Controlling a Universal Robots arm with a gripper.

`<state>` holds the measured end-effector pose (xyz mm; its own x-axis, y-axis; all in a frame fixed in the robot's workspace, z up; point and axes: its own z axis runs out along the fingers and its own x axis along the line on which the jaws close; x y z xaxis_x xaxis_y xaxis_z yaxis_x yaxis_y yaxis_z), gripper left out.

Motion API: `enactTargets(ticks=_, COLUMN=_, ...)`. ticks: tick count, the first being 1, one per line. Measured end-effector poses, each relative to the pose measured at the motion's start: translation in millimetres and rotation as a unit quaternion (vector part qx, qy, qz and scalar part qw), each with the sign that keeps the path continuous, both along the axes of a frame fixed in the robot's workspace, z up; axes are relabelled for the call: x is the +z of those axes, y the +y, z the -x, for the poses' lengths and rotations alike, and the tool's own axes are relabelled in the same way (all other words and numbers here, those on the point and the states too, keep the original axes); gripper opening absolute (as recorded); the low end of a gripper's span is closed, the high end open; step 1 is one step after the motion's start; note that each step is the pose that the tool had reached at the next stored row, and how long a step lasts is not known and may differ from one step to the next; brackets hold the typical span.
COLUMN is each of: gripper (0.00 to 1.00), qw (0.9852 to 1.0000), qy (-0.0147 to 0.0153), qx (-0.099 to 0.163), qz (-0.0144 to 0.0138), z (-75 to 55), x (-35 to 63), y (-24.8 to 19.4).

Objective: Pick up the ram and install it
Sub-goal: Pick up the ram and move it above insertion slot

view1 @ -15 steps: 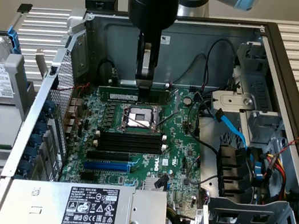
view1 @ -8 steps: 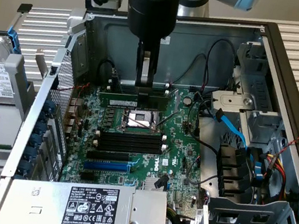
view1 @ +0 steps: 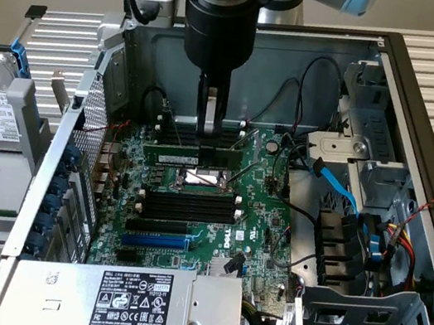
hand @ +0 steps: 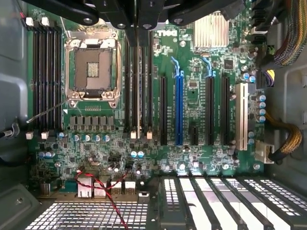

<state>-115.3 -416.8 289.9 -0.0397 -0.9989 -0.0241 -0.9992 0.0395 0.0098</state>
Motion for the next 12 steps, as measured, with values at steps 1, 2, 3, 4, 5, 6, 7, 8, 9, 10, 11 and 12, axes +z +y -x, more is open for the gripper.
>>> enactTargets(ticks=1, gripper=0.12, qw=1.0, qy=0.0, qx=0.001, qz=0.0, z=0.0, x=-1.2, y=0.0)
enactTargets(ticks=2, gripper=0.12, qw=1.0, qy=0.0, qx=0.003, qz=0.0, z=0.0, x=-2.1, y=-0.1)
enactTargets(ticks=3, gripper=0.12, qw=1.0, qy=0.0, qx=0.006, qz=0.0, z=0.0, x=-3.0, y=-0.3)
enactTargets(ticks=4, gripper=0.12, qw=1.0, qy=0.0, qx=0.008, qz=0.0, z=0.0, x=-3.9, y=-0.5)
enactTargets(ticks=5, gripper=0.12, qw=0.9999, qy=0.0, qx=0.011, qz=0.0, z=0.0, x=-4.7, y=-0.7)
enactTargets(ticks=6, gripper=0.12, qw=0.9999, qy=0.0, qx=0.013, qz=0.0, z=0.0, x=-5.5, y=-0.9)
enactTargets(ticks=7, gripper=0.12, qw=0.9999, qy=0.0, qx=0.014, qz=0.0, z=0.0, x=-6.0, y=-1.2)
enactTargets(ticks=8, gripper=0.12, qw=0.9999, qy=0.0, qx=0.015, qz=0.0001, z=-0.1, x=-6.2, y=-1.7)
enactTargets(ticks=9, gripper=0.12, qw=0.9999, qy=0.0, qx=0.015, qz=0.0, z=0.0, x=-6.5, y=-1.9)
enactTargets(ticks=10, gripper=0.12, qw=0.9999, qy=0.0002, qx=0.015, qz=-0.0001, z=0.0, x=-6.9, y=-2.1)
enactTargets(ticks=11, gripper=0.12, qw=0.9999, qy=0.0008, qx=0.015, qz=-0.0001, z=0.0, x=-8.0, y=-2.2)
enactTargets(ticks=12, gripper=0.12, qw=0.9999, qy=0.0014, qx=0.014, qz=0.0, z=0.0, x=-9.2, y=-2.3)
